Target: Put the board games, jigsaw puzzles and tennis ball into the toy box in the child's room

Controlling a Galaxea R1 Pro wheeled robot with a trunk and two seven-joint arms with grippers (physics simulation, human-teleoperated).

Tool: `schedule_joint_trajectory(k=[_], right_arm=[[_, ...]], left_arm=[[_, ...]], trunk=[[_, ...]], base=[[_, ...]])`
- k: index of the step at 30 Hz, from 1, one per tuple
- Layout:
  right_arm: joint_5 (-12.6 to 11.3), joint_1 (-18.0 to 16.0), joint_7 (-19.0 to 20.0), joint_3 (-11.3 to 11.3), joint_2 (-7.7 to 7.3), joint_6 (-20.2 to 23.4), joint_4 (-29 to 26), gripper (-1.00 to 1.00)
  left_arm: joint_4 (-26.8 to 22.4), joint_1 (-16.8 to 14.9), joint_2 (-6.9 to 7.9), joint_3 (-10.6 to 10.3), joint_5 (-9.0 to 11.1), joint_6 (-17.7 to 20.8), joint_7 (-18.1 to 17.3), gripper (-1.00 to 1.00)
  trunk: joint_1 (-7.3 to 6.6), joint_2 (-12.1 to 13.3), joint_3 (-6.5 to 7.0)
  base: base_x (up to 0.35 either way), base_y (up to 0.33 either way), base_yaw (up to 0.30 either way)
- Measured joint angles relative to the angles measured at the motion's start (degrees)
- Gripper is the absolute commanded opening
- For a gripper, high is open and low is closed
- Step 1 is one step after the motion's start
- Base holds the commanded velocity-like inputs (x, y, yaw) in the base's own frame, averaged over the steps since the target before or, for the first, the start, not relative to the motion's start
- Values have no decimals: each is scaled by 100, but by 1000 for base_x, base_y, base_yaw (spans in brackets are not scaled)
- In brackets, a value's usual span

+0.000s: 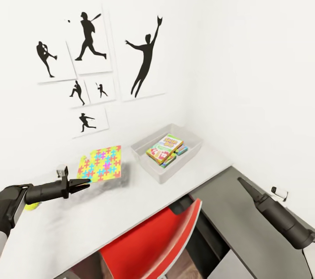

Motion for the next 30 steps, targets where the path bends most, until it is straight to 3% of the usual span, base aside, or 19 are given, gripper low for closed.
schedule_joint_trajectory(k=[13, 30], right_arm=[[8, 0, -15, 0, 14, -35, 2, 100], [34, -1, -24, 1, 26, -57, -4, 100]], left_arm=[[1, 0, -1, 0, 0, -1, 0, -100], [-1, 2, -8, -16, 4, -98, -1, -100]], trunk=[[2, 1, 59], [2, 1, 65]], base=[[112, 42, -246], [122, -2, -11]])
